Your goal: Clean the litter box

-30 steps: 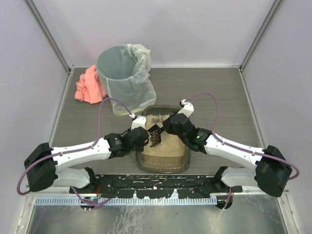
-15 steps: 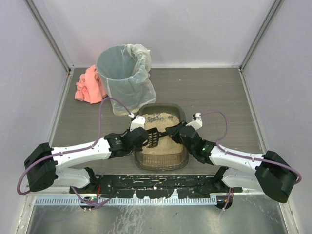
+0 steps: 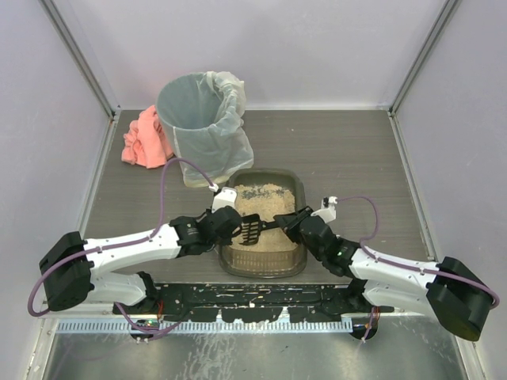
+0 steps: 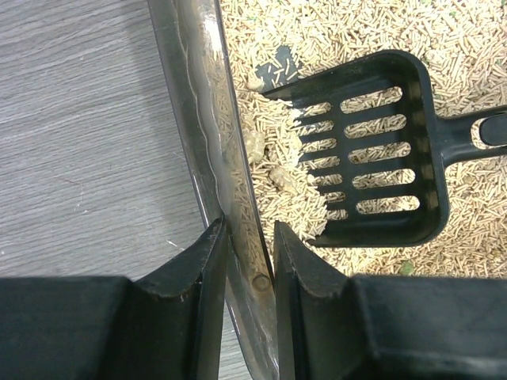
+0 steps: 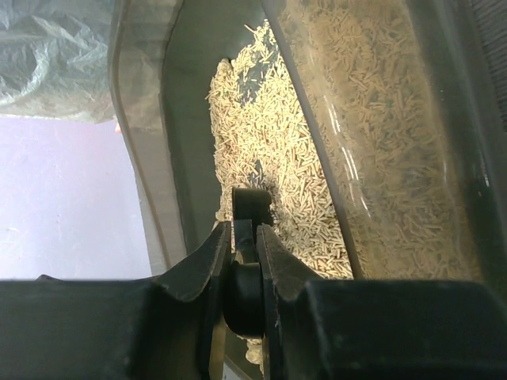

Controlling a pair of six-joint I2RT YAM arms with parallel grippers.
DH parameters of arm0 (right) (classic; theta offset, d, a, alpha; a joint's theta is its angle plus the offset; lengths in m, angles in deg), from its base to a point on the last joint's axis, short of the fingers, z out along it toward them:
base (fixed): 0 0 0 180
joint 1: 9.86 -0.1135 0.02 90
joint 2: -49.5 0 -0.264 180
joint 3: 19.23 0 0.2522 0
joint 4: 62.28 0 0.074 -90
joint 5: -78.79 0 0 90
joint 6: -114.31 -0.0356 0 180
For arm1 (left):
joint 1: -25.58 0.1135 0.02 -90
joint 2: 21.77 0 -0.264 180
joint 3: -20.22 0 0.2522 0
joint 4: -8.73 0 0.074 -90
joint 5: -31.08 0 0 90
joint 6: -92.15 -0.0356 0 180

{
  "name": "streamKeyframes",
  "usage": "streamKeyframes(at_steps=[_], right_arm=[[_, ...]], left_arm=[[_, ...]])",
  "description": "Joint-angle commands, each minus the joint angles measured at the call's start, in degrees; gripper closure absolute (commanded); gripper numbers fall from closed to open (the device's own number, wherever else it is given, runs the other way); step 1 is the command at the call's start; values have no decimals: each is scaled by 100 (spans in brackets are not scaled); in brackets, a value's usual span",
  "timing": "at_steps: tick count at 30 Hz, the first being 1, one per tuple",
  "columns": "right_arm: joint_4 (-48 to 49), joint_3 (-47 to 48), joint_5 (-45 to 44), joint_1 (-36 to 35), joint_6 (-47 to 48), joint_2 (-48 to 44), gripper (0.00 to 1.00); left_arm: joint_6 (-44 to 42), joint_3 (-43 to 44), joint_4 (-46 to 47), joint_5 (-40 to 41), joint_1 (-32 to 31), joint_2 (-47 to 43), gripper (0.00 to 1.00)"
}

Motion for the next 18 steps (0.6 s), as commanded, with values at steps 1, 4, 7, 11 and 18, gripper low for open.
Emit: streamKeyframes(at_steps=[1, 4, 7, 11, 18], right_arm=[[353, -139, -236, -74, -466, -330, 99], [274, -186, -444, -74, -498, -544, 99], [196, -152, -611, -74, -395, -681, 100], [104, -29, -699, -74, -275, -649, 99], [-72, 6, -886, -79, -230, -772, 99]], left_arm=[[74, -21, 367, -321, -73, -177, 80], [58, -9, 289, -244, -73, -325, 70], [32, 29, 230, -155, -73, -449, 60], [21, 102, 88, -76, -74, -610, 52], [-2, 145, -247, 179, -69, -1103, 43]])
